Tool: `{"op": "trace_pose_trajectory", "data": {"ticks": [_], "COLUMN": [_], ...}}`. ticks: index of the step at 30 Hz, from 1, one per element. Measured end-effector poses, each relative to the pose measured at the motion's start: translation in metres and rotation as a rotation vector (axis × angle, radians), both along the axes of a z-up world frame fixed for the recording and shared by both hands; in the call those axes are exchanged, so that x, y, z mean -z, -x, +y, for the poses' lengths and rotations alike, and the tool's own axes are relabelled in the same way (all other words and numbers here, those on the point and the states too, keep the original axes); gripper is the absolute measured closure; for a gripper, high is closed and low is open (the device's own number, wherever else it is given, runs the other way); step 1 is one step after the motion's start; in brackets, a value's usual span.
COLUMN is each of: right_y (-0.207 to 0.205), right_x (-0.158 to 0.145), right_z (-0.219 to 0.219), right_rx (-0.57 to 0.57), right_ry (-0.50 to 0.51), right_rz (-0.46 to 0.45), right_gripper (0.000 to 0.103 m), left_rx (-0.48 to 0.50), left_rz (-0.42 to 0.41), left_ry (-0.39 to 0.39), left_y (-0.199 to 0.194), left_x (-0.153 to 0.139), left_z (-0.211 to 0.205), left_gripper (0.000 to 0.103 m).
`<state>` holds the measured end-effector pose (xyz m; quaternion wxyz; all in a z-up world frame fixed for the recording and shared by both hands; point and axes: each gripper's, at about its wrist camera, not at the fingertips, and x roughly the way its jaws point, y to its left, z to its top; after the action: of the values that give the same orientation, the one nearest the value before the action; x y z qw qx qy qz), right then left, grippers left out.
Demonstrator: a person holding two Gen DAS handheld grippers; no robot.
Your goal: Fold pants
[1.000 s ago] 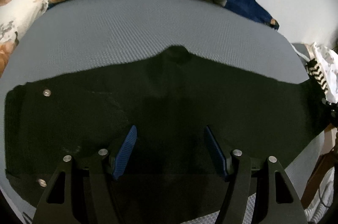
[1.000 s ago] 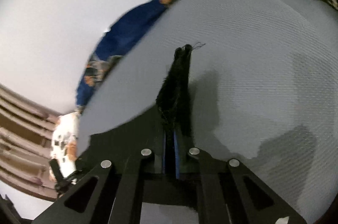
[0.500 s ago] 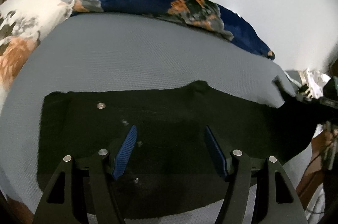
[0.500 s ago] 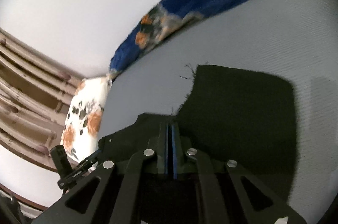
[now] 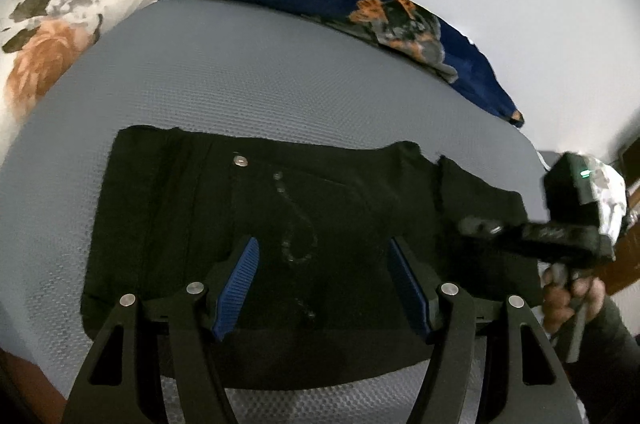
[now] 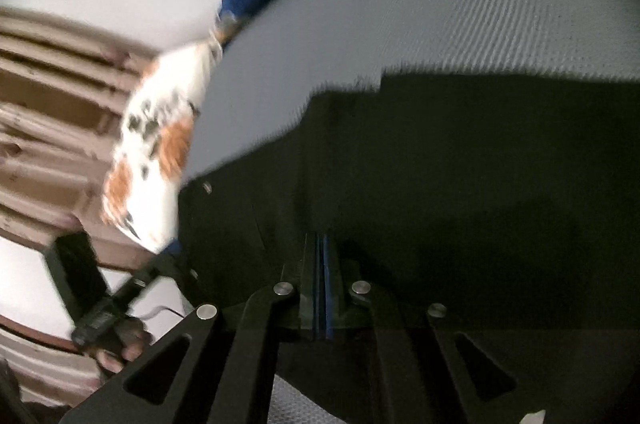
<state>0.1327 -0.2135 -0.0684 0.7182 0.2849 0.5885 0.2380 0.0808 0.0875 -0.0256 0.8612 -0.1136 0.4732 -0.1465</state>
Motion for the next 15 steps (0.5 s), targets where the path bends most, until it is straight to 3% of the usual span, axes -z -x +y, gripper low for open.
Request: {"op": "trace_pose_trajectory", "data": {"ticks": [2, 6, 8, 15], "right_y": [0.004, 0.015, 0.024, 0.068], "right_x": [0.006, -0.008, -0.021, -0.056], "right_z": [0.011, 0.001, -0.018, -0.096], "right_rx": [-0.041, -0.017, 0.038, 0.269], "right_ry": [0.066, 0.068, 0.068, 0.097], "right_rz": [0.028, 0.000, -0.031, -0.106], "right_gripper": [0.096, 0.088, 0.074, 0.057], "left_rx": [0.025, 0.088, 0.137, 0.271], "left_rz": [0.011, 0.033, 0.052, 0.255], "left_ry": [0.020, 0.057, 0.081, 0.253], "left_y": [-0.002, -0.003, -0.003, -0.016], "left_x": [-0.001, -0.002, -0.001, 0.028], "left_z": [-0.005, -0.022, -0.035, -0.080], "left_gripper": [0.036, 0.036, 0.036, 0.036]}}
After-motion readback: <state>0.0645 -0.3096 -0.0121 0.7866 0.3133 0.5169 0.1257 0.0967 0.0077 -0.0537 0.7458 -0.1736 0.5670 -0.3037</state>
